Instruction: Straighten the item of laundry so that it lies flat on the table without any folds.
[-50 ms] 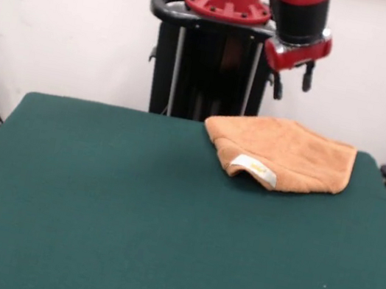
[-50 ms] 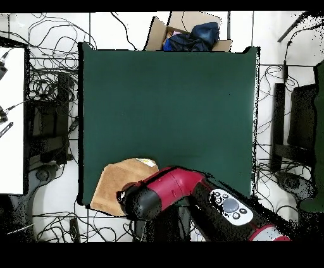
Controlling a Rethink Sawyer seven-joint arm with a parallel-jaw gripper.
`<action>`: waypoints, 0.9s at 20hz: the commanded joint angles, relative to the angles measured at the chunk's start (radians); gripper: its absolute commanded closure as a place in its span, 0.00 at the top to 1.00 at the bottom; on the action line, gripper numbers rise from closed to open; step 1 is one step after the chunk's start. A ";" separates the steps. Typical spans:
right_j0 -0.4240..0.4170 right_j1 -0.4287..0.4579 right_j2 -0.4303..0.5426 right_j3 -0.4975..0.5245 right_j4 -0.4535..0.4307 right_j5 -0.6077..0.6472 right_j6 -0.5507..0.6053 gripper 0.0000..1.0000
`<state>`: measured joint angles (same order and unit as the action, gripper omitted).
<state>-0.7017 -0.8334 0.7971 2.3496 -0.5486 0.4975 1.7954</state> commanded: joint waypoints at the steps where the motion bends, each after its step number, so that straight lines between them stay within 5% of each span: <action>1: 0.017 0.029 0.054 -0.135 -0.112 0.139 -0.215 1.00; 18: -0.070 0.123 0.111 -0.273 -0.142 0.259 -0.380 1.00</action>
<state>-0.7574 -0.7730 0.8417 2.2110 -0.6607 0.6601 1.6483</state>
